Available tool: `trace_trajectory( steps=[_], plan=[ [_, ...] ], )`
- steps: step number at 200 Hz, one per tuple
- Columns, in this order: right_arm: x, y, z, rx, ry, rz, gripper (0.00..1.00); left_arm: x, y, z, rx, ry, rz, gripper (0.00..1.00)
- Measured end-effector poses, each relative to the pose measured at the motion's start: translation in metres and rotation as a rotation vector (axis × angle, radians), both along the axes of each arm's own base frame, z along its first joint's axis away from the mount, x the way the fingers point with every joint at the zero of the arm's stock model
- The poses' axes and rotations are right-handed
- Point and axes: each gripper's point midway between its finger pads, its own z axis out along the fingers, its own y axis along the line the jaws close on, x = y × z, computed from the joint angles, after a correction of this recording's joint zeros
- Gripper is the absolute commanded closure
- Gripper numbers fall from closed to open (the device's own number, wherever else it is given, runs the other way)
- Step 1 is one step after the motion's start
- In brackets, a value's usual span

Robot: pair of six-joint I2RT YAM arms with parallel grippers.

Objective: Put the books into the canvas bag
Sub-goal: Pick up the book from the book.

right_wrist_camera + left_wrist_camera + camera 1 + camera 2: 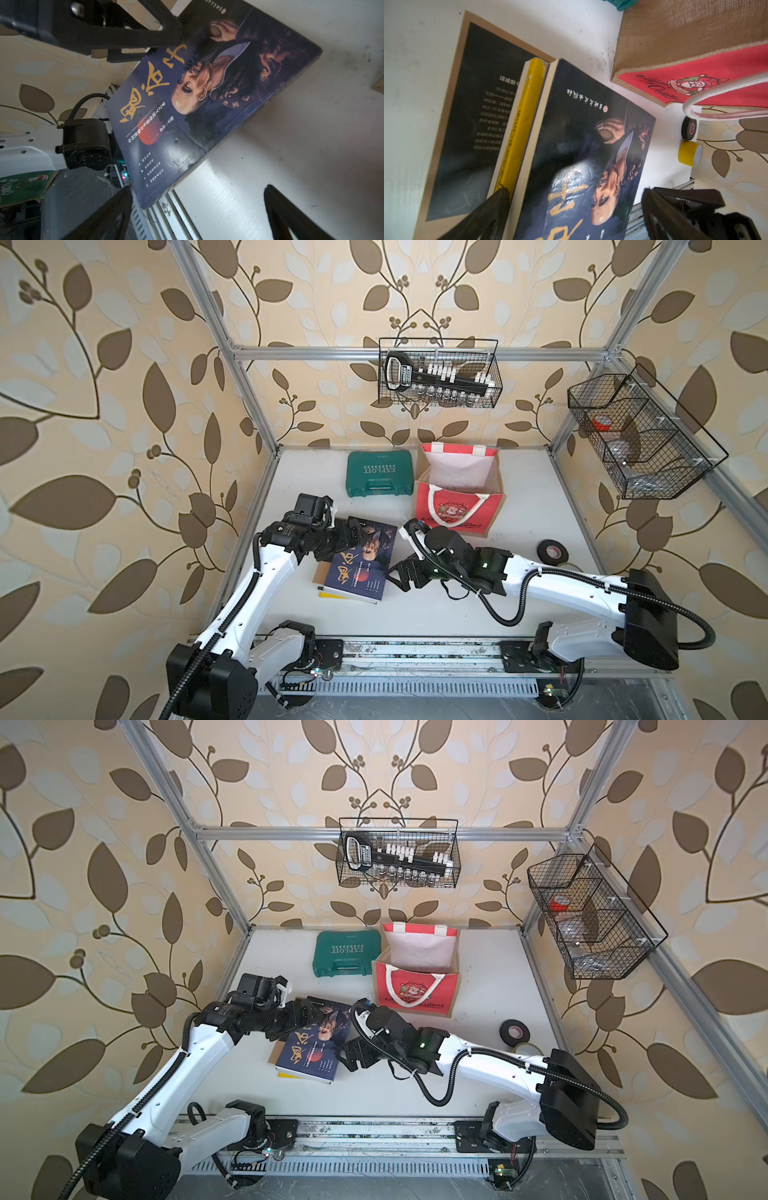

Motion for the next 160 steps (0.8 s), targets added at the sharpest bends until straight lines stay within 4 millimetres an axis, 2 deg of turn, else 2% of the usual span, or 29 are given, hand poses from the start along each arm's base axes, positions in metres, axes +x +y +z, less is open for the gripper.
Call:
trace_trajectory(
  steps=[39, 104, 160],
  plan=[
    [0.016, -0.004, -0.009, 0.069, 0.042, -0.025, 0.04, -0.001, -0.007, 0.008, -0.042, -0.029, -0.025, 0.01],
    [0.019, 0.020, -0.036, 0.069, 0.099, 0.035, 0.06, -0.001, -0.011, 0.010, -0.068, -0.038, -0.041, 0.01],
    [0.025, 0.031, -0.018, 0.120, 0.054, 0.053, 0.16, 0.000, -0.012, 0.005, -0.073, -0.046, -0.040, 0.01]
  ],
)
